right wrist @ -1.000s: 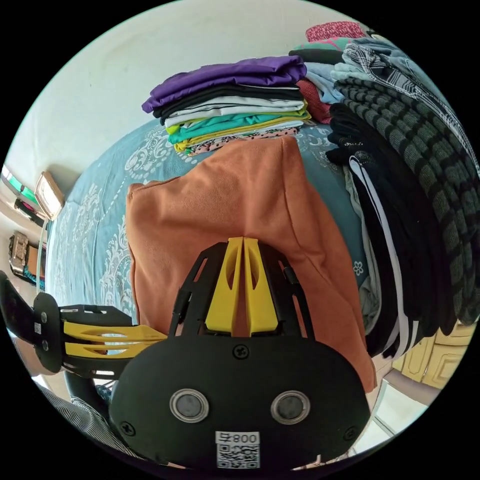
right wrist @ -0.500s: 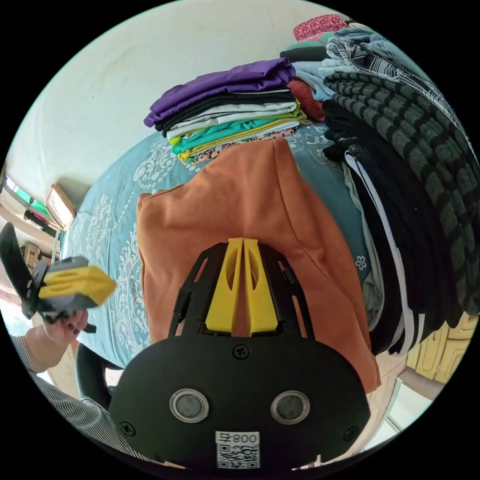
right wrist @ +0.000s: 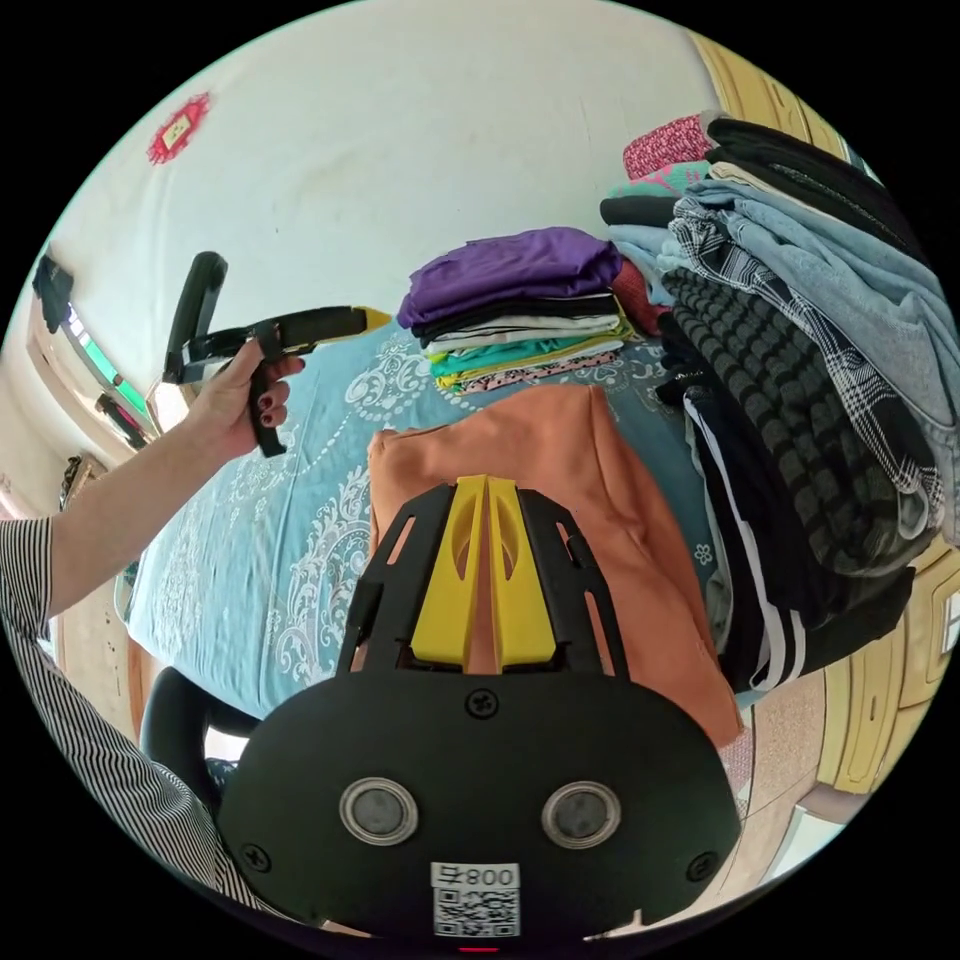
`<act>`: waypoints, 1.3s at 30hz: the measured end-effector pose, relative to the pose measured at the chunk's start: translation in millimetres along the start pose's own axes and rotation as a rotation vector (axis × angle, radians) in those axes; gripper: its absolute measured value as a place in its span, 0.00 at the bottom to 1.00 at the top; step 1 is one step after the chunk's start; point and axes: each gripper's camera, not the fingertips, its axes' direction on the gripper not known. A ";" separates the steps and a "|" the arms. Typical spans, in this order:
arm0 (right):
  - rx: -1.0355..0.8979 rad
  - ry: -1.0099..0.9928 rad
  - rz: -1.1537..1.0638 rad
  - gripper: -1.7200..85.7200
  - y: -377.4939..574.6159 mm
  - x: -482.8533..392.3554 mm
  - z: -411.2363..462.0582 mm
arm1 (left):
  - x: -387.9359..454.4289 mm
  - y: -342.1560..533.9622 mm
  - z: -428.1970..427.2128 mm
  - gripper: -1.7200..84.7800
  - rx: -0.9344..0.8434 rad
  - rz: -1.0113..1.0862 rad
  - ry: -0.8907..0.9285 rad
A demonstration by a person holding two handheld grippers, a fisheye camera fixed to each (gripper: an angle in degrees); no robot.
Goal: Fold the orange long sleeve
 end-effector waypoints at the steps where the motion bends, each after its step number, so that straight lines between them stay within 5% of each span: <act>1: -0.003 -0.005 0.002 0.02 3.0 0.0 1.3 | -5.8 -4.1 1.8 0.10 0.002 -0.014 0.007; 39: -0.071 -0.068 0.055 0.02 72.7 33.3 41.7 | -89.6 -28.6 44.3 0.02 0.037 -0.099 0.080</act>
